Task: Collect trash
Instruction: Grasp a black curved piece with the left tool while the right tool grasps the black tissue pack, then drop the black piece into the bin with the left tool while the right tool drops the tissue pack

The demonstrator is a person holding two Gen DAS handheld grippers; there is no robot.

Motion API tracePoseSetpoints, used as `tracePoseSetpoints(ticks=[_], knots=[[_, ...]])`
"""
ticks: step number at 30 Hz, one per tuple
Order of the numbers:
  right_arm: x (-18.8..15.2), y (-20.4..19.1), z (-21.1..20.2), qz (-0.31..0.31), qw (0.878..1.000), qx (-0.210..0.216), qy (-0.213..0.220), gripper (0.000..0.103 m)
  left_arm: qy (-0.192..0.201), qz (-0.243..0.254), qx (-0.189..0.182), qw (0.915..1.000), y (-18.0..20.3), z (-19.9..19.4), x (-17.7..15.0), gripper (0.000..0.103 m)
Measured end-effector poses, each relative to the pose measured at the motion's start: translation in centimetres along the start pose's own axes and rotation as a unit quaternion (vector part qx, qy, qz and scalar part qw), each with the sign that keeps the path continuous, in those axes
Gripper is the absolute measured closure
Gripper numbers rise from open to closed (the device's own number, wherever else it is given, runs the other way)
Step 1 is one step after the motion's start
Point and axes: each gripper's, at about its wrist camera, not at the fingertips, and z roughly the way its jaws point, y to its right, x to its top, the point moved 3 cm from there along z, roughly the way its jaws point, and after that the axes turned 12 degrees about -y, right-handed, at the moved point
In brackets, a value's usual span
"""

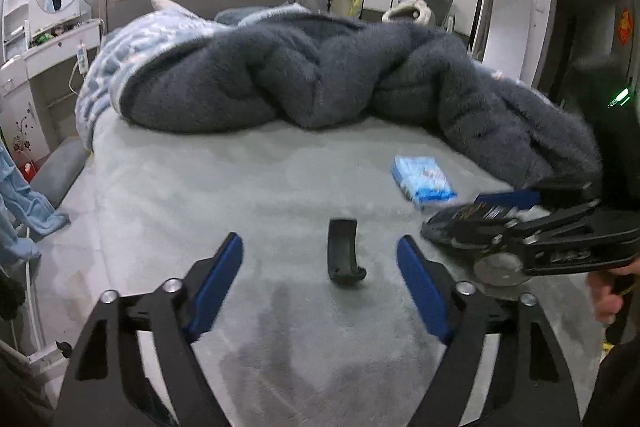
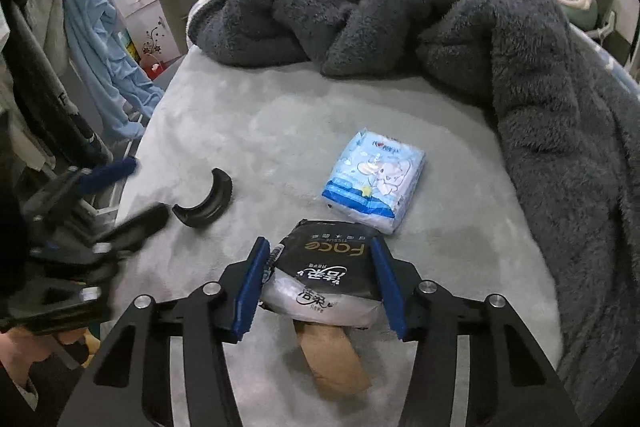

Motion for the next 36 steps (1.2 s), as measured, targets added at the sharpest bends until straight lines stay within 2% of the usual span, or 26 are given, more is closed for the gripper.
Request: tracePoseSetpoints(ticks=[6,11,13,17,19,27,32,36], knots=[[0.0,0.4,-2.3,0.0,0.999,0.021,0.037,0.051,-0.023,0.005,0.002,0.9997,1.0,2.2,-0.1,0.039],[-0.5,0.5,-2.9,-0.002,0.999,0.033,0.041,0.051,-0.039,-0.005,-0.007,0.9992,1.1,3.7,0.4,0.051],[-0.7,0.6,-3.0,-0.003,0.999,0.034,0.041,0.051,-0.051,-0.01,-0.008,0.9986,1.0,4.5,0.5,0.06],[-0.9,0.4,-2.7,-0.004,0.999,0.039,0.037,0.051,-0.062,-0.009,-0.009,0.998,1.2,5.1,0.7,0.069],[-0.7,0.1,-2.7,-0.006,0.999,0.04,0.036,0.051,-0.068,-0.011,-0.01,0.9976,1.3,5.3,0.7,0.08],[0.0,-2.0,-3.2,-0.015,0.997,0.059,0.039,0.051,-0.074,-0.06,-0.032,0.9949,-0.2,3.7,0.8,0.082],[0.2,-4.4,-4.0,-0.033,0.996,0.075,0.046,0.051,-0.081,-0.097,-0.007,0.9919,-2.3,1.4,-0.5,0.082],[0.0,-6.5,-4.5,-0.052,0.993,0.087,0.052,0.051,-0.1,-0.132,0.024,0.9859,-4.5,-0.3,-2.2,0.082]])
